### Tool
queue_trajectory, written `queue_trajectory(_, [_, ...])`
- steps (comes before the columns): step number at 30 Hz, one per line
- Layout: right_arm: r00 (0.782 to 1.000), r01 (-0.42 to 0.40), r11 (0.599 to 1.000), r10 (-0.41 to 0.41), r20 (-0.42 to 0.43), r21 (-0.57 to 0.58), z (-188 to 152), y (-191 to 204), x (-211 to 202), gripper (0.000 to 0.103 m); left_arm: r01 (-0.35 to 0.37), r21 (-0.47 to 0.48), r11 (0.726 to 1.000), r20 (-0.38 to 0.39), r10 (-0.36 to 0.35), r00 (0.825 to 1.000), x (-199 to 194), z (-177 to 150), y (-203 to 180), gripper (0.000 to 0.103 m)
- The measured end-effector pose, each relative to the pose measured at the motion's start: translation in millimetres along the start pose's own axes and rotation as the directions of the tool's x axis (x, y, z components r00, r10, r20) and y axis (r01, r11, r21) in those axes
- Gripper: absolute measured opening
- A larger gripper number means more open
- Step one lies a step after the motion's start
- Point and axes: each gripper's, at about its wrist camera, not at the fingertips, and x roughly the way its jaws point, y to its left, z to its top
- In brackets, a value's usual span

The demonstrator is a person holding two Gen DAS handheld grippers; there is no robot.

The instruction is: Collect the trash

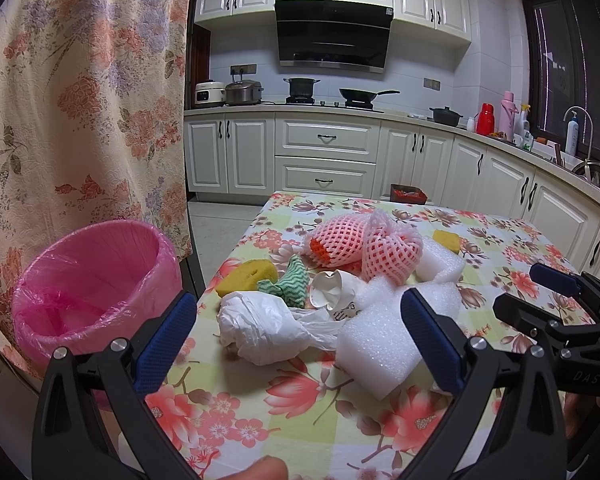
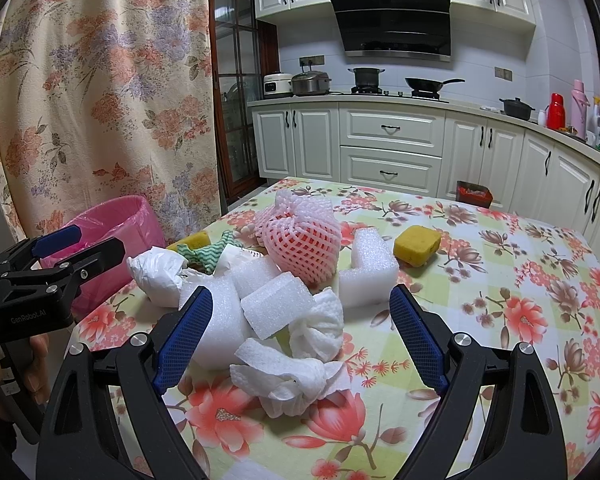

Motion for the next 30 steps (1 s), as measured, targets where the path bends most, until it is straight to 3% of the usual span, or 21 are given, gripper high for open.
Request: queue_trajectory(30, [1.0,0.001,1.0,-0.001,-0.006,0.001,0.8,0.3,0.7,0.085,0.001,0.001,1.0,-0.008,-0.001,1.0,-1.4,0.8,-0.8,0.099])
